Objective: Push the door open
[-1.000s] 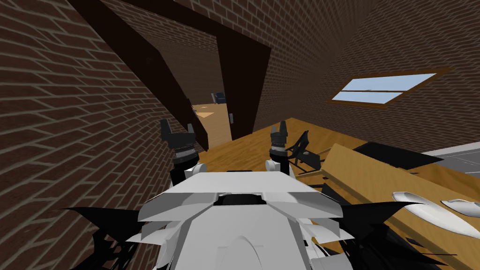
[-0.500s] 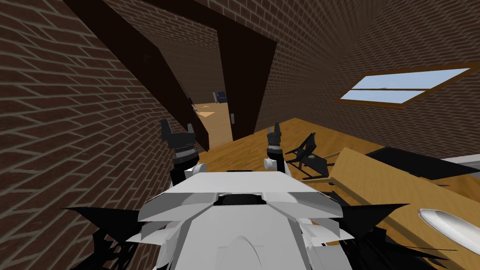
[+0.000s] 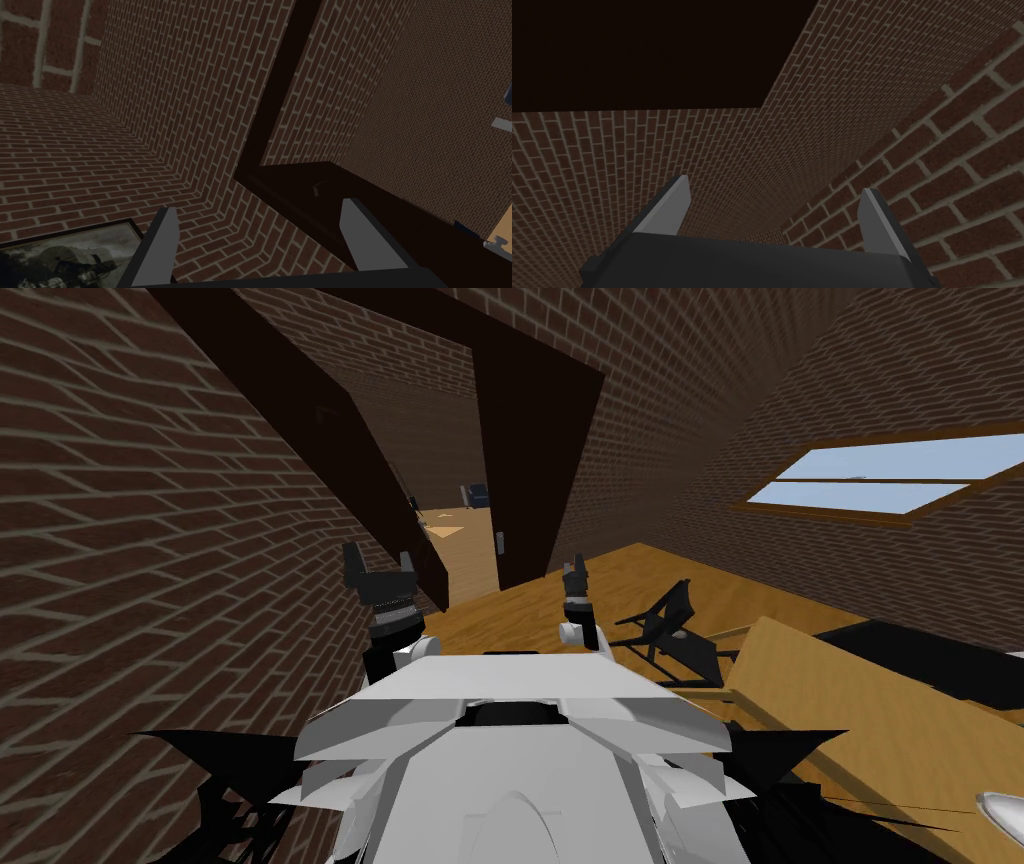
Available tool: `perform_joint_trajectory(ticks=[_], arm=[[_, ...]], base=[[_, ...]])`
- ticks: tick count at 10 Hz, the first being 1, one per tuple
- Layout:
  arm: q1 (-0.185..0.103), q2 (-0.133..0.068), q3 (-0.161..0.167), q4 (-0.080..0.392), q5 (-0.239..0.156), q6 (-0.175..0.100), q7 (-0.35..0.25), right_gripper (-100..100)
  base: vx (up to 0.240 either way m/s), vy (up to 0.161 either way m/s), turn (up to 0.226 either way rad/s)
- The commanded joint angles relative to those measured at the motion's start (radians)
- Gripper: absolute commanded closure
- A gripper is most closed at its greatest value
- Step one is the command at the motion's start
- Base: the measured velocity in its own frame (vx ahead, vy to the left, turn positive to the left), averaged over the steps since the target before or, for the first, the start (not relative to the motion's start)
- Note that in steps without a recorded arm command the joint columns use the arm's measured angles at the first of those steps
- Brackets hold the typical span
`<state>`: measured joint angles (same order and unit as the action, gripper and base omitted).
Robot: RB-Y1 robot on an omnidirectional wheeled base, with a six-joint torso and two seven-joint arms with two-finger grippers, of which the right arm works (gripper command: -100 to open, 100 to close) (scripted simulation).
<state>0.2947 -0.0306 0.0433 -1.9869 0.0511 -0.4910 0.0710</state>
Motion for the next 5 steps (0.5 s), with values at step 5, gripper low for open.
perform_joint_trajectory(ticks=[5], arm=[[-0.103,-0.026,-0.005,0.174,-0.008,-0.003,-0.030,-100]], base=[[0.101,0.009,0.078]])
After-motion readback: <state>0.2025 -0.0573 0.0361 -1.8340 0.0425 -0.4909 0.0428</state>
